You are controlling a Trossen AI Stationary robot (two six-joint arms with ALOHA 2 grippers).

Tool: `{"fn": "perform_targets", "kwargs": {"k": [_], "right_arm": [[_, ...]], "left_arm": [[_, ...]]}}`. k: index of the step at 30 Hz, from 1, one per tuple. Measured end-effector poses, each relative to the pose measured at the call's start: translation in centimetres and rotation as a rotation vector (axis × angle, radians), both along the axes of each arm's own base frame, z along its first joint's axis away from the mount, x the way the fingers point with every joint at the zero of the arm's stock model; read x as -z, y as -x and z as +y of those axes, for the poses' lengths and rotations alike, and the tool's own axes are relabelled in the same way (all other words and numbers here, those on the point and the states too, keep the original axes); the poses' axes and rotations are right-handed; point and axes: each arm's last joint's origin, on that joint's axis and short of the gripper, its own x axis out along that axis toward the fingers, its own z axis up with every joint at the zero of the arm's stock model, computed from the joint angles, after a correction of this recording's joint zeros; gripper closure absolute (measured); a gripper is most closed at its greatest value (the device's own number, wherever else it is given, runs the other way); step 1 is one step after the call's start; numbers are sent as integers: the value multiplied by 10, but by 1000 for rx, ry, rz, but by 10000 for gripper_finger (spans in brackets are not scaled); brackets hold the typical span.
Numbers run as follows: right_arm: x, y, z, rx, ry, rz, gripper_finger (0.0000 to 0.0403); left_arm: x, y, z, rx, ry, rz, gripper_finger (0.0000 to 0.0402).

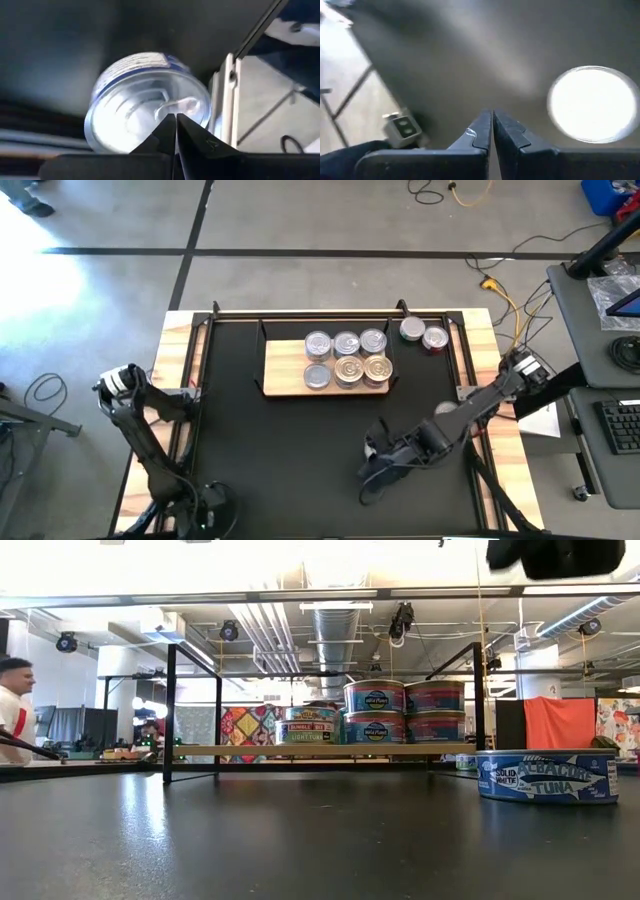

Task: Stack canned seafood by type on shelf
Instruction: Put the bottom left dark blue tuna can on the shelf

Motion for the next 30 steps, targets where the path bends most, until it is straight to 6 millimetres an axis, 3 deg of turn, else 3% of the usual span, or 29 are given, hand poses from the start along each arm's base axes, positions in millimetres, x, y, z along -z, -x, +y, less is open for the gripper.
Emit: {"fn": "perform_targets", "kwargs": {"k": [5,9,15,18,21,25,30], "right_arm": [[-9,3,24,4,8,-56,394],[-12,-1,34,-62,47,-73,394],[-10,-13,39,-174,116,-105,394],[-9,-15,40,-224,144,-121,394],[-6,-16,38,-264,167,-117,394],[-4,-19,34,-328,212,-119,394],[14,-40,22,-386,293,-110,394]], "left_arm": [[13,2,4,-30,-1,-24,402],[17,-9,14,-41,-88,-129,402],[15,-59,39,-66,-221,-439,402],[3,-89,46,-51,-288,-601,402],[-23,-109,44,-27,-291,-731,402],[-30,-102,40,41,-310,-674,402],[-20,-71,29,13,-281,-563,402]]}}
